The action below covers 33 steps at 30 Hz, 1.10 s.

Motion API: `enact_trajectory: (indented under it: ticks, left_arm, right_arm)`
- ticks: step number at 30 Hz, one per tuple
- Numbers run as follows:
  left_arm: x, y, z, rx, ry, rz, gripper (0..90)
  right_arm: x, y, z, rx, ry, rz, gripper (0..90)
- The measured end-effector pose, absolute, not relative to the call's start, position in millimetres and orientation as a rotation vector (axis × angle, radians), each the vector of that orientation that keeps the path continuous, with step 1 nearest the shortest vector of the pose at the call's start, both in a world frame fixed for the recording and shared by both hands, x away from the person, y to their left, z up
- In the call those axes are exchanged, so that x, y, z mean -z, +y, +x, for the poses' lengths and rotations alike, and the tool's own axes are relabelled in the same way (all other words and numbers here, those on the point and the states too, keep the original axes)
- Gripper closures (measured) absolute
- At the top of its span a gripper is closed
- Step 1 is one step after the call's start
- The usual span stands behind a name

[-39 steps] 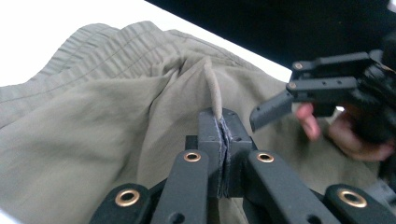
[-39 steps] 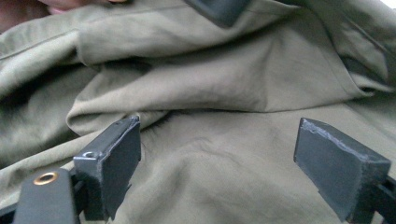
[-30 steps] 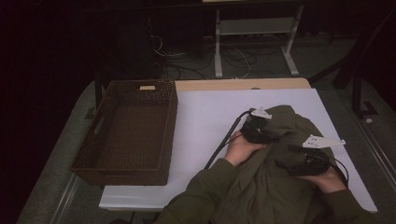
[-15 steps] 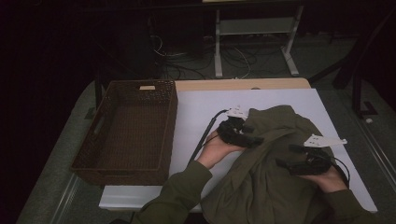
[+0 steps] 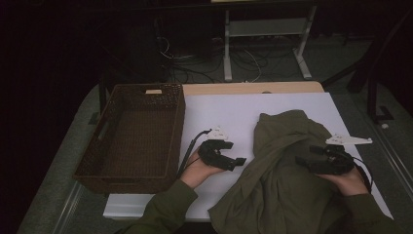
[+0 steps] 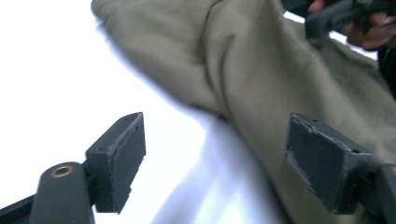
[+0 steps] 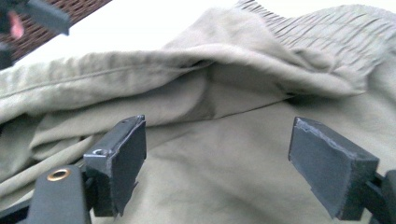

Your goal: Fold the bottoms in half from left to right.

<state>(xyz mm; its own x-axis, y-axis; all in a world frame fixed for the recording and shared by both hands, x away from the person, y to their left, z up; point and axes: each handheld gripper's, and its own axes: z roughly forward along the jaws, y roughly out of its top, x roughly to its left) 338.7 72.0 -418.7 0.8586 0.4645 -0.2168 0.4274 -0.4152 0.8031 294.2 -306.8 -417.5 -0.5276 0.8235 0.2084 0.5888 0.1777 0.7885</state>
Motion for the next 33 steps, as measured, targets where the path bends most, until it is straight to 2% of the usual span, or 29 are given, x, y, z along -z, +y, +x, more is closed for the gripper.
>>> enact_trajectory:
  ticks: [9, 15, 21, 33]
  left_arm:
    - [436.7, 90.8, 321.4, -0.080, 0.702, 2.085, 11.4]
    - [446.6, 100.6, 307.2, -0.069, 0.741, 2.094, 1.6]
    - [450.7, 105.6, 304.0, -0.067, 0.735, 2.104, 0.2]
    - [447.4, 102.6, 308.2, -0.100, 0.718, 2.100, 0.2]
  right_arm:
    - [405.2, -313.8, 311.4, -1.250, 2.143, 1.388, 25.8]
    - [398.3, -325.7, 338.9, -1.225, 2.086, 1.481, 37.7]
    - [401.8, -333.2, 367.0, -1.176, 2.025, 1.577, 44.0]
    - [435.6, -332.0, 381.1, -1.137, 2.091, 1.713, 42.2]
